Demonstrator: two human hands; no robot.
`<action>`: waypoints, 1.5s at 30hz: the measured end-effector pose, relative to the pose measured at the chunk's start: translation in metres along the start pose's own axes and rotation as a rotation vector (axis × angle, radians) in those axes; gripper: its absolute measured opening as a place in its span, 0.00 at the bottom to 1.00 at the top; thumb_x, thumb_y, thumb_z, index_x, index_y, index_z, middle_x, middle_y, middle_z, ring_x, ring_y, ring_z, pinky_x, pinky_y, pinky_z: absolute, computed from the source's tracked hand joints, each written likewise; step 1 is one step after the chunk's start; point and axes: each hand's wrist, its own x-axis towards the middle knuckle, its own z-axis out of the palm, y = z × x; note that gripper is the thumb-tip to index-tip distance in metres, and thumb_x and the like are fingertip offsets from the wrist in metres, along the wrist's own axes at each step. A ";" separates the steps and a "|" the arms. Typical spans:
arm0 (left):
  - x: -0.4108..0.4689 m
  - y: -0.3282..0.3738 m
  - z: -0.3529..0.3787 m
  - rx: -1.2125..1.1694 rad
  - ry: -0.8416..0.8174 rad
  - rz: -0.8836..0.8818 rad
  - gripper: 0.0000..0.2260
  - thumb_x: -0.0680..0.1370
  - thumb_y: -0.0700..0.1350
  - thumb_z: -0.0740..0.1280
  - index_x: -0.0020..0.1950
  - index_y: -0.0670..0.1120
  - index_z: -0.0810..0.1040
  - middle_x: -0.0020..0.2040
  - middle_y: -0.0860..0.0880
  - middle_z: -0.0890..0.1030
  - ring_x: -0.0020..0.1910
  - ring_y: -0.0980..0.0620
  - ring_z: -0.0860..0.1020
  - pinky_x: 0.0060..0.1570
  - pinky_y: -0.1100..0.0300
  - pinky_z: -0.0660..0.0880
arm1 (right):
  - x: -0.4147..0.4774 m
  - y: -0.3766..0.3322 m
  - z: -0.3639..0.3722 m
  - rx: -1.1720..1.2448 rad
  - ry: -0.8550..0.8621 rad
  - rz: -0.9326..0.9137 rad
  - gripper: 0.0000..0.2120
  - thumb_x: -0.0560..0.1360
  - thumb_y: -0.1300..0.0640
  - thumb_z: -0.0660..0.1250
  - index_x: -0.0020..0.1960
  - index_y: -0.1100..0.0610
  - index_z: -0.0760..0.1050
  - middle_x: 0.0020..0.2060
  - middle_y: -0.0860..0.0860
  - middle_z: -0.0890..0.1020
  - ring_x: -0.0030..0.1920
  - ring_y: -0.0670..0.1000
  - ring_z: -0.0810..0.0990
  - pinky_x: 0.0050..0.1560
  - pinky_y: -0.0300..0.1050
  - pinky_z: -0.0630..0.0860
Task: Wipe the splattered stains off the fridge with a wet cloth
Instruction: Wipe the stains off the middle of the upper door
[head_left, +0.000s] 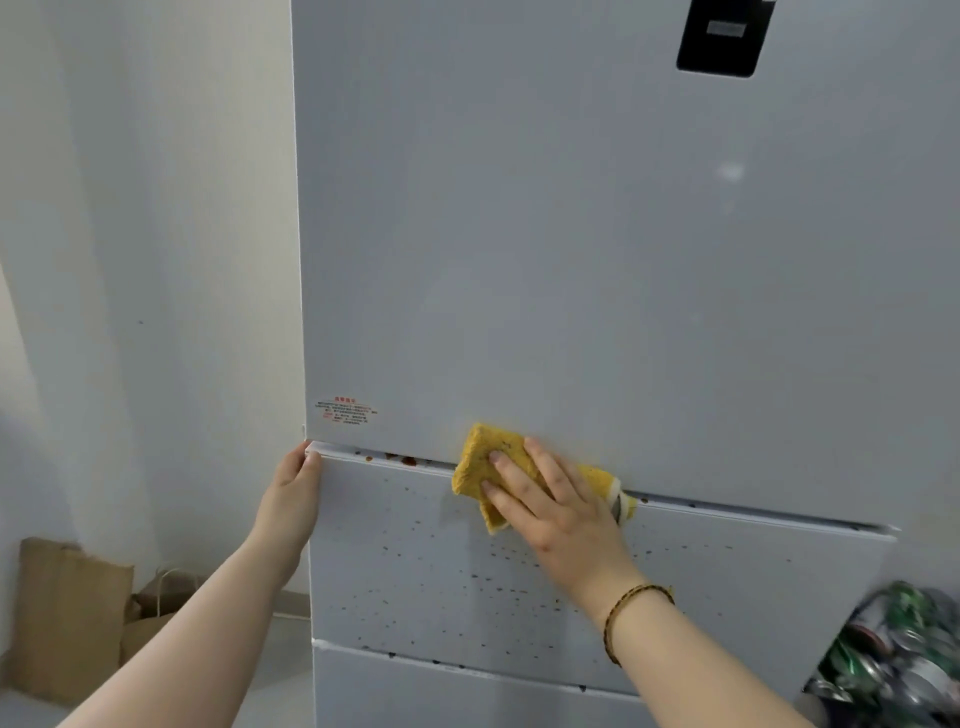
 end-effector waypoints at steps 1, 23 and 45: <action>0.003 -0.002 0.000 0.015 -0.009 -0.001 0.16 0.82 0.45 0.51 0.66 0.45 0.69 0.56 0.47 0.73 0.53 0.50 0.69 0.51 0.58 0.64 | -0.013 0.010 -0.006 -0.013 -0.025 0.008 0.21 0.69 0.63 0.54 0.56 0.53 0.76 0.62 0.51 0.68 0.60 0.58 0.67 0.59 0.53 0.70; -0.075 -0.005 -0.038 -0.141 0.048 0.014 0.08 0.81 0.43 0.54 0.56 0.43 0.68 0.43 0.55 0.72 0.39 0.60 0.70 0.36 0.63 0.67 | 0.003 -0.006 -0.079 0.543 -0.428 0.903 0.21 0.78 0.63 0.55 0.70 0.53 0.64 0.71 0.49 0.63 0.71 0.51 0.58 0.70 0.42 0.55; -0.079 -0.010 -0.048 -0.222 -0.007 0.009 0.09 0.80 0.39 0.54 0.45 0.47 0.71 0.42 0.50 0.73 0.39 0.59 0.71 0.36 0.67 0.68 | 0.099 -0.106 -0.041 0.631 -0.394 0.137 0.20 0.71 0.44 0.53 0.53 0.47 0.80 0.51 0.48 0.83 0.43 0.52 0.81 0.41 0.43 0.79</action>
